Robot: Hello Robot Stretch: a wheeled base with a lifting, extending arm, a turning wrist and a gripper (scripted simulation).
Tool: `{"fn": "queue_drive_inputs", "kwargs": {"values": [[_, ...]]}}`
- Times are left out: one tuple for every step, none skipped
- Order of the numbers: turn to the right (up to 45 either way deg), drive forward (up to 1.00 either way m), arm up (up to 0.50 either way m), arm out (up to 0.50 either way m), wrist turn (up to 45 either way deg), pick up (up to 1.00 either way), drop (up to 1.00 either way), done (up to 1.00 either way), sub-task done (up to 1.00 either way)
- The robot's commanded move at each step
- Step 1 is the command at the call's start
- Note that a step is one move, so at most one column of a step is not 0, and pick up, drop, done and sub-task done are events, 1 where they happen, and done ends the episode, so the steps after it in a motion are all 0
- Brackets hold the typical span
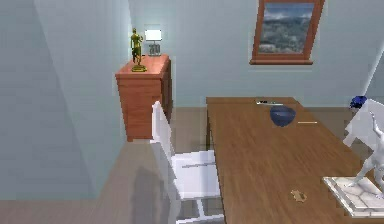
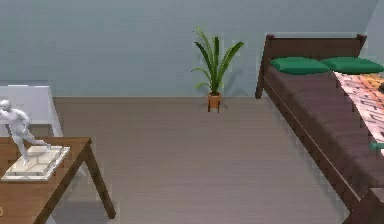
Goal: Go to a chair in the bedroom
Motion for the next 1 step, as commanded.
{"fn": "queue_drive_inputs", "kwargs": {"values": [[0.0,0.00,0.00,0.00,0.0,0.00,0.00,1.00,0.00]]}}
